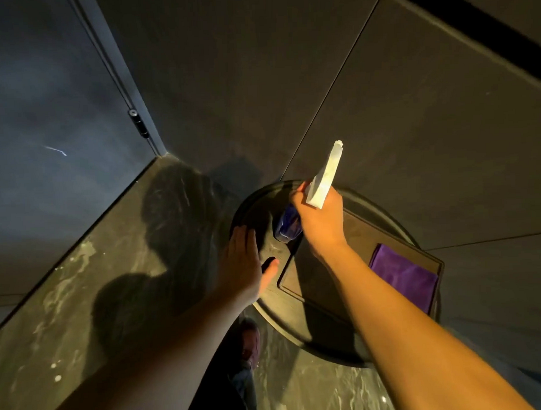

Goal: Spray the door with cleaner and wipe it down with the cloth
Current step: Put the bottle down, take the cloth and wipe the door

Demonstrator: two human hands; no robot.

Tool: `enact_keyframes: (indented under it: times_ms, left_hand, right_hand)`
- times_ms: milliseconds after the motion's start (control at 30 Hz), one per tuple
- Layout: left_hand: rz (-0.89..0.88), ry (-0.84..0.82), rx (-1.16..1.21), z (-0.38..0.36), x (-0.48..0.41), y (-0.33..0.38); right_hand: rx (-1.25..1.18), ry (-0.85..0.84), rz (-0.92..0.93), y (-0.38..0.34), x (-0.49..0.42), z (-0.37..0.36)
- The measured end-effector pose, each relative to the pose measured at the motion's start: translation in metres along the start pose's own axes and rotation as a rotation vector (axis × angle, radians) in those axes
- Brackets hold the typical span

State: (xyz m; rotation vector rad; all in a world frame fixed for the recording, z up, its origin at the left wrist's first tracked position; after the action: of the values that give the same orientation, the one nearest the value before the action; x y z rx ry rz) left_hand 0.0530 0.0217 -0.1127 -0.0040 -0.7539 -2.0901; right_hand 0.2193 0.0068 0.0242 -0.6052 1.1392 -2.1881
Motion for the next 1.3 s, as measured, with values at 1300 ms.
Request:
enact_keyframes:
  times_ms: [1300]
  left_hand:
    - [-0.604,-0.188,-0.270,-0.136,-0.050,0.272]
  right_hand:
    - [0.829,-0.135,-0.165,0.262,0.051,0.232]
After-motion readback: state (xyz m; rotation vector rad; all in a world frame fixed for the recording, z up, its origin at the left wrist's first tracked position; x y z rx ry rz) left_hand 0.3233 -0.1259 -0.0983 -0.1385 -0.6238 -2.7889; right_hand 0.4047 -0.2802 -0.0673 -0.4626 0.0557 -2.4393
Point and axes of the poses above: each hand's wrist, its own x-axis away from the middle knuckle, its own z-axis out of the back of the hand, y = z × x, the point moved 6 cm from there along -x, towards the middle knuckle, and after that the axes turned 4 degrees about x, right-handed, at the moved point
